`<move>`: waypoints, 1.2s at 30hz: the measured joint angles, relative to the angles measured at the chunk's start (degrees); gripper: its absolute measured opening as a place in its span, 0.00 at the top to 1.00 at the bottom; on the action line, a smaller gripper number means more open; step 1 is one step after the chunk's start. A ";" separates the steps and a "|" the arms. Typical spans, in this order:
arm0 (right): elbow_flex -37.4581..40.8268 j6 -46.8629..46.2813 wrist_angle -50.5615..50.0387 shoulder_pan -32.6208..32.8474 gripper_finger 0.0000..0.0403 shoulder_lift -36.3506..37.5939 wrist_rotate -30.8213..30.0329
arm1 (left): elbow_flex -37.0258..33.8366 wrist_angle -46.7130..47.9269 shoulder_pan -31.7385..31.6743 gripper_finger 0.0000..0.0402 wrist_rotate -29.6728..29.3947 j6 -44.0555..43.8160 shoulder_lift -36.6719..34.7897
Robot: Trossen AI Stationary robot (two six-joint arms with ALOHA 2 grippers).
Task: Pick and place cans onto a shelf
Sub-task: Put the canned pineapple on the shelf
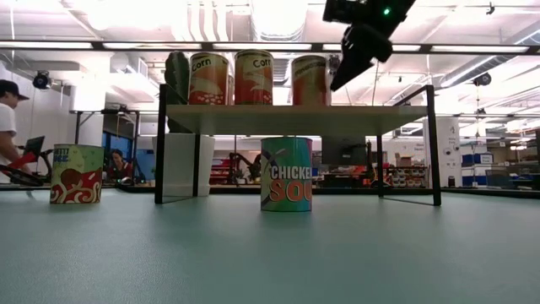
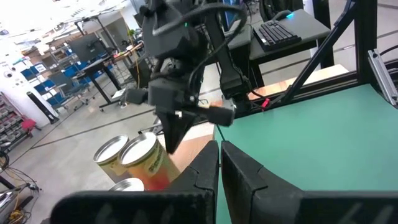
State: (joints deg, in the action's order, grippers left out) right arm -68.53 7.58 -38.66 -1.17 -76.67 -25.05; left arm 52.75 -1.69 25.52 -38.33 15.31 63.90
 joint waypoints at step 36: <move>1.59 6.53 13.80 -1.46 0.98 -0.69 1.26 | 0.00 -0.02 0.01 1.00 0.00 -0.02 0.00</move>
State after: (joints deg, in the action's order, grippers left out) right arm -66.94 14.10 -24.86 -2.63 -77.36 -23.79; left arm 52.74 -1.72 25.53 -38.33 15.29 63.90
